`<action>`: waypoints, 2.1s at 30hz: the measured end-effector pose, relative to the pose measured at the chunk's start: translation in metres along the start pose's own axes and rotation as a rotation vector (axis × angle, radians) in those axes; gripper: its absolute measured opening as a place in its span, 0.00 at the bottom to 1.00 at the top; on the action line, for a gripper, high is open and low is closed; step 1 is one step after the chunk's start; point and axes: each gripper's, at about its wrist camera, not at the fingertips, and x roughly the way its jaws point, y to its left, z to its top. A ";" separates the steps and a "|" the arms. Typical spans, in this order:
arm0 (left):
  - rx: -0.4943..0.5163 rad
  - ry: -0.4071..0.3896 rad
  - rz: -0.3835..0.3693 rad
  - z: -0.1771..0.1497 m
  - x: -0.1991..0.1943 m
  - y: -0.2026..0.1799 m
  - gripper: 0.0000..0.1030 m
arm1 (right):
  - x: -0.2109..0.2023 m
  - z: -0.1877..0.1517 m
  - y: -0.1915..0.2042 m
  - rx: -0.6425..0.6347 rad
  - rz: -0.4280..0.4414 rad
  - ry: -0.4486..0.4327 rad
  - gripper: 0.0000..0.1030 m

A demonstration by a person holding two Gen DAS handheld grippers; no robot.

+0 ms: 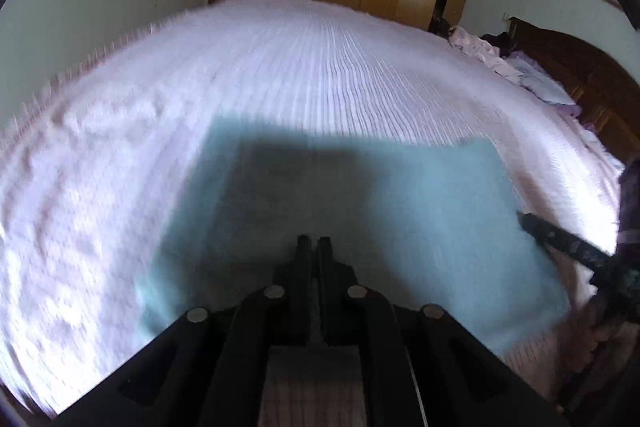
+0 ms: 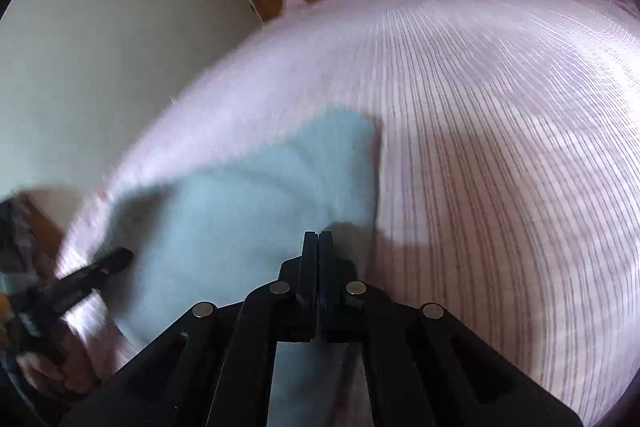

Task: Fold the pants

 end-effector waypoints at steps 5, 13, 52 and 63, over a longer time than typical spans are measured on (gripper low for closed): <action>-0.106 0.065 -0.091 -0.006 0.012 0.016 0.02 | 0.012 -0.014 -0.001 -0.062 -0.004 -0.042 0.00; -0.125 -0.018 -0.130 -0.018 -0.026 0.025 0.00 | -0.040 -0.013 0.011 0.008 0.044 -0.059 0.00; 0.048 -0.132 0.019 0.016 -0.025 0.028 0.54 | -0.024 -0.006 -0.066 0.187 0.244 0.063 0.30; 0.105 -0.141 0.010 0.009 -0.021 0.017 0.54 | 0.024 0.018 -0.072 0.231 0.337 0.104 0.30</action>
